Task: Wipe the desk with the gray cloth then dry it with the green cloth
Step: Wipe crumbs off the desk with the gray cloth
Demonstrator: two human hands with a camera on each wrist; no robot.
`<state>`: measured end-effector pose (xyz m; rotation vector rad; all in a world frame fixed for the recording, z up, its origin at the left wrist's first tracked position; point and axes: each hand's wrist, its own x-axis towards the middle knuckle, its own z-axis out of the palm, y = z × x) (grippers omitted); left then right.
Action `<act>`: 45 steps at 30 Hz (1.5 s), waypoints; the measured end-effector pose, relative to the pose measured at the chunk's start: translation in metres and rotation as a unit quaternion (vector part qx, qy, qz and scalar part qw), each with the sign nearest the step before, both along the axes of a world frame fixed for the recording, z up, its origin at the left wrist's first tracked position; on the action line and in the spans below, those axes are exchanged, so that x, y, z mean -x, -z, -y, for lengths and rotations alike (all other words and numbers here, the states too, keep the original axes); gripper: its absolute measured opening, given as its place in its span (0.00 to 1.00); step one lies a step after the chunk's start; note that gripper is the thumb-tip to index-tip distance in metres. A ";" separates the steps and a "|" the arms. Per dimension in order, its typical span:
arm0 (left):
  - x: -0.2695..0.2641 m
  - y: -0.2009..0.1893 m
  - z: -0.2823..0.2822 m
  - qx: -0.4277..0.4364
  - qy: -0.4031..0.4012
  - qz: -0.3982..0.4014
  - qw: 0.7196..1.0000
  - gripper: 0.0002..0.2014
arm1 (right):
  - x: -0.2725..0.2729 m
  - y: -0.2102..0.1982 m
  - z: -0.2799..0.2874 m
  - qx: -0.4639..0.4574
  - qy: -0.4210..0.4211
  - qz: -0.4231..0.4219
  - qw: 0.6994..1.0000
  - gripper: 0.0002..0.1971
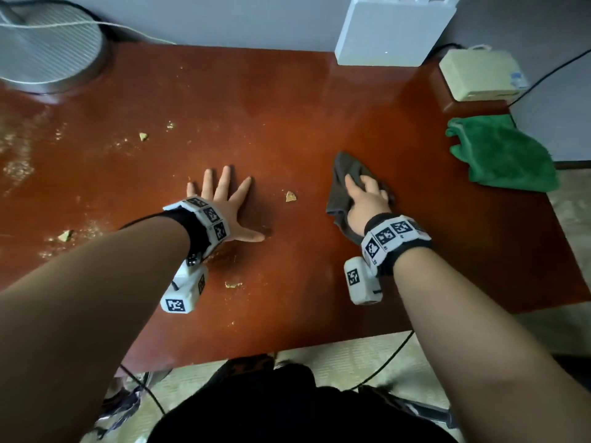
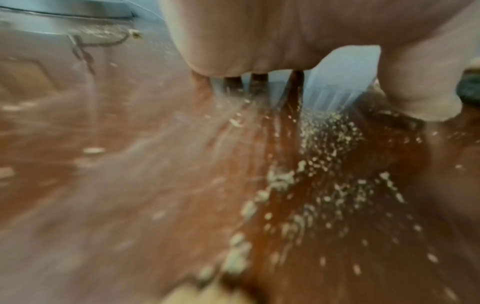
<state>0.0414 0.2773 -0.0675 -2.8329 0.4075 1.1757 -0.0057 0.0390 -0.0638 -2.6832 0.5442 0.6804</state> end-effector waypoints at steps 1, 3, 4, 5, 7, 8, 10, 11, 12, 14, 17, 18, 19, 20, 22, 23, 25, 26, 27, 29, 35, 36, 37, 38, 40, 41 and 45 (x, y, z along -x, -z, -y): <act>0.005 -0.001 -0.008 0.018 -0.014 -0.001 1.000 0.54 | 0.002 0.000 -0.013 -0.012 -0.039 -0.002 0.999 0.33; 0.015 -0.006 -0.029 0.034 -0.061 0.008 0.998 0.50 | 0.004 0.000 -0.043 -0.025 -0.126 -0.015 0.992 0.33; 0.020 -0.009 -0.043 0.029 -0.084 0.017 0.996 0.49 | 0.004 -0.001 -0.057 -0.030 -0.157 -0.023 0.987 0.33; 0.025 -0.011 -0.057 0.020 -0.101 0.028 0.994 0.49 | 0.004 -0.002 -0.067 -0.040 -0.169 -0.026 0.985 0.33; 0.039 -0.015 -0.087 0.005 -0.121 0.046 0.992 0.49 | 0.005 -0.008 -0.074 -0.081 -0.130 0.001 0.988 0.32; 0.048 -0.015 -0.101 0.000 -0.124 0.054 0.991 0.50 | 0.006 -0.012 -0.070 -0.101 -0.087 0.035 0.990 0.31; 0.067 -0.011 -0.128 -0.012 -0.128 0.064 0.990 0.52 | 0.012 -0.014 -0.054 -0.088 0.004 0.118 0.989 0.29; 0.075 -0.007 -0.139 -0.018 -0.127 0.063 0.990 0.53 | 0.016 -0.012 -0.045 -0.058 0.034 0.134 0.989 0.29; 0.085 -0.004 -0.148 -0.023 -0.125 0.055 0.990 0.55 | 0.020 -0.009 -0.038 -0.024 0.055 0.120 0.991 0.30; 0.098 0.003 -0.158 -0.037 -0.109 0.041 0.992 0.56 | 0.027 -0.001 -0.034 0.041 0.067 0.047 0.996 0.32; 0.108 0.010 -0.164 -0.059 -0.082 0.037 0.994 0.59 | 0.027 0.006 -0.054 0.077 0.011 -0.007 0.997 0.32; 0.108 0.012 -0.164 -0.062 -0.077 0.035 0.994 0.60 | 0.024 0.008 -0.065 0.075 -0.021 -0.007 0.997 0.32; 0.107 0.013 -0.165 -0.066 -0.072 0.033 0.995 0.61 | 0.021 0.008 -0.077 0.065 -0.055 -0.002 0.996 0.32; 0.106 0.013 -0.165 -0.070 -0.067 0.028 0.995 0.61 | 0.019 0.009 -0.090 0.050 -0.091 0.007 0.995 0.34; 0.102 0.012 -0.165 -0.080 -0.058 0.018 0.995 0.61 | 0.020 0.009 -0.119 0.014 -0.157 0.016 0.987 0.37; 0.101 0.012 -0.166 -0.083 -0.051 0.012 0.995 0.61 | 0.024 0.011 -0.136 -0.004 -0.185 0.016 0.983 0.38; 0.099 0.010 -0.166 -0.083 -0.038 0.007 0.996 0.61 | 0.033 0.010 -0.158 -0.031 -0.224 0.016 0.974 0.36; 0.096 0.010 -0.167 -0.082 -0.030 0.006 0.996 0.61 | 0.038 0.008 -0.163 -0.044 -0.221 0.022 0.974 0.36; 0.095 0.010 -0.168 -0.080 -0.022 0.004 0.997 0.61 | 0.043 0.003 -0.162 -0.055 -0.203 0.039 0.977 0.35; 0.092 0.008 -0.171 -0.070 -0.008 0.000 0.997 0.61 | 0.056 -0.006 -0.148 -0.046 -0.119 0.097 0.987 0.34; 0.087 0.008 -0.176 -0.058 0.029 0.011 0.998 0.62 | 0.122 -0.005 -0.121 0.039 0.214 0.010 0.976 0.34; 0.087 0.008 -0.176 -0.059 0.032 0.010 0.998 0.62 | 0.129 -0.003 -0.133 0.048 0.205 -0.011 0.977 0.35; 0.086 0.009 -0.177 -0.060 0.034 0.008 0.998 0.62 | 0.134 -0.001 -0.149 0.057 0.173 -0.013 0.983 0.36; 0.086 0.010 -0.178 -0.060 0.037 0.007 0.997 0.62 | 0.136 0.002 -0.168 0.052 0.130 0.001 0.990 0.36; 0.084 0.010 -0.179 -0.058 0.041 0.006 0.997 0.62 | 0.139 0.004 -0.210 0.012 0.034 0.025 0.999 0.37; 0.085 0.010 -0.178 -0.055 0.040 0.004 0.998 0.62 | 0.140 0.004 -0.230 -0.010 -0.013 0.025 1.000 0.37; 0.083 0.010 -0.178 -0.049 0.040 0.000 0.998 0.61 | 0.133 -0.001 -0.240 -0.085 -0.043 0.053 0.994 0.35</act>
